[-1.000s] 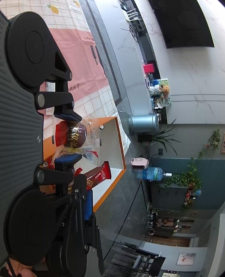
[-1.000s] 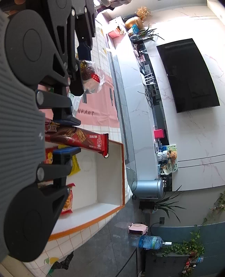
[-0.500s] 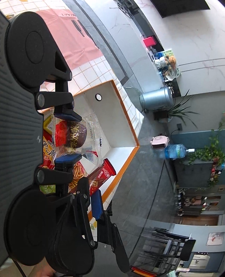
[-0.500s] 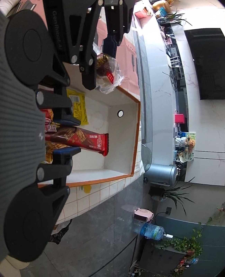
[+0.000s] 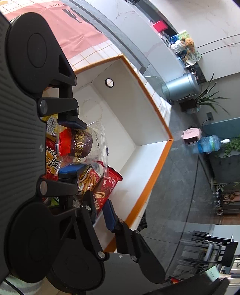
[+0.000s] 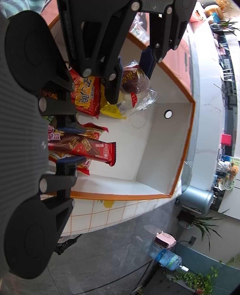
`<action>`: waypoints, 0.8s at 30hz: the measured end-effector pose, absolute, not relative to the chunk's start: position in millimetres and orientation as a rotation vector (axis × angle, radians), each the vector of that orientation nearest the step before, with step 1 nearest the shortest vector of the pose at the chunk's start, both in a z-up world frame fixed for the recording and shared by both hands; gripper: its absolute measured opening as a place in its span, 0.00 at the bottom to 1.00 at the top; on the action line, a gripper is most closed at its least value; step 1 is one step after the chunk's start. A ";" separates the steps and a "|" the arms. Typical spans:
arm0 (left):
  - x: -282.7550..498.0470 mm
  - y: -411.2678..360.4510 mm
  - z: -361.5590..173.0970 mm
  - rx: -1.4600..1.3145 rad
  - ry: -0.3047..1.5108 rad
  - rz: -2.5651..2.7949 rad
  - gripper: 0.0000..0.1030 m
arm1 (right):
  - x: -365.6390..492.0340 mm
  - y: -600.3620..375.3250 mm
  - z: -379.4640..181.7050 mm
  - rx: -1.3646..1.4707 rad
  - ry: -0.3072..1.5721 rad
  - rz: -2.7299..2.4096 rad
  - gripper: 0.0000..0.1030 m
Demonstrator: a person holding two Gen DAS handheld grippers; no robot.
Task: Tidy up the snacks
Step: 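Lower both snacks into the orange box and open both tools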
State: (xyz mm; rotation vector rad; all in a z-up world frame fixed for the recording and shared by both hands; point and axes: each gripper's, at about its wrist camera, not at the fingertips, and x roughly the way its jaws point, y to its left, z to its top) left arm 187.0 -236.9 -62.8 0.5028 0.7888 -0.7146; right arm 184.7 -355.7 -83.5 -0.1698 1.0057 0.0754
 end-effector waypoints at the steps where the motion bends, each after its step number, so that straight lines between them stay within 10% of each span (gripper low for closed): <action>1: 188.8 -238.4 -66.5 0.508 0.799 -0.718 0.43 | 187.4 -357.0 -85.8 -0.174 1.018 0.077 0.22; 24: 190.9 -227.2 -49.3 0.451 0.827 -0.684 0.65 | 194.8 -348.9 -73.8 -0.248 1.044 0.055 0.34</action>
